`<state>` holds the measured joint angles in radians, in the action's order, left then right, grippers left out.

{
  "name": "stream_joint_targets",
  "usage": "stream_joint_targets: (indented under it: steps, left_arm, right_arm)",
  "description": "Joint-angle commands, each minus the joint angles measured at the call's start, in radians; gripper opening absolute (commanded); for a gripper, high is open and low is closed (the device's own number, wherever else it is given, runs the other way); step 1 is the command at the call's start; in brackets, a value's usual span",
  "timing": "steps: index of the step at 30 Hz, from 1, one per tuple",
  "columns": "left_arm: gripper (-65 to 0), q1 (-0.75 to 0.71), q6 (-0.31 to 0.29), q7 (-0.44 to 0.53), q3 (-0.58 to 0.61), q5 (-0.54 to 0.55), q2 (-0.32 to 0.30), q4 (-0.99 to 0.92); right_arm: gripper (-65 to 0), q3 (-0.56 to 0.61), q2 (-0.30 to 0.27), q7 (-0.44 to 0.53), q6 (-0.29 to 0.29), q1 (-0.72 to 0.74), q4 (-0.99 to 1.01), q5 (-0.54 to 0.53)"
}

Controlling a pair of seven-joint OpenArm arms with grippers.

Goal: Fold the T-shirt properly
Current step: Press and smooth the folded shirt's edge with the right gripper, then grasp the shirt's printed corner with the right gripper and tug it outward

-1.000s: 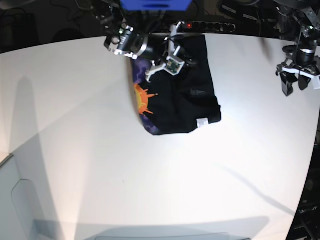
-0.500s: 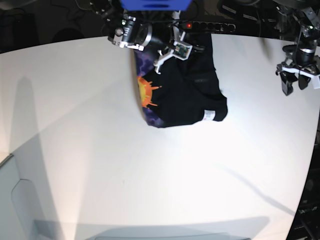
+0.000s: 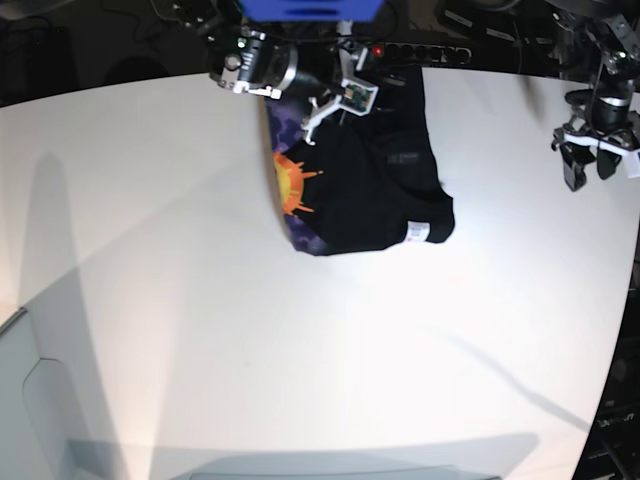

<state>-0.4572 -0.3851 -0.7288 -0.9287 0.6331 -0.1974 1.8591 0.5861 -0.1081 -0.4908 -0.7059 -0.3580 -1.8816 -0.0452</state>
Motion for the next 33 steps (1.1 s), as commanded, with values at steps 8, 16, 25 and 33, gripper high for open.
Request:
stream_joint_targets:
  steps: [8, 16, 25, 33]
  left_arm:
    - [-26.5, -0.005, 0.001, 0.025, -0.045, 0.014, -0.012, 0.020]
    - [-26.5, -0.015, 0.001, 0.025, -0.065, 0.014, -0.014, 0.020]
    - [-26.5, -0.018, 0.001, 0.025, -0.065, 0.014, -0.012, 0.021]
    - [-26.5, -0.018, 0.001, 0.025, -0.065, 0.012, -0.012, 0.021]
  right_arm:
    - [-37.2, -0.225, 0.060, 0.027, 0.008, 0.027, -0.103, -0.040]
    - [-58.8, -0.391, 0.114, 0.027, 0.008, 0.129, 0.049, -0.040]
    - [-62.3, -0.476, 0.112, 0.034, 0.008, 0.208, 0.228, -0.040]
    - [-62.3, -0.625, 0.112, 0.034, 0.008, 0.236, 0.297, -0.034]
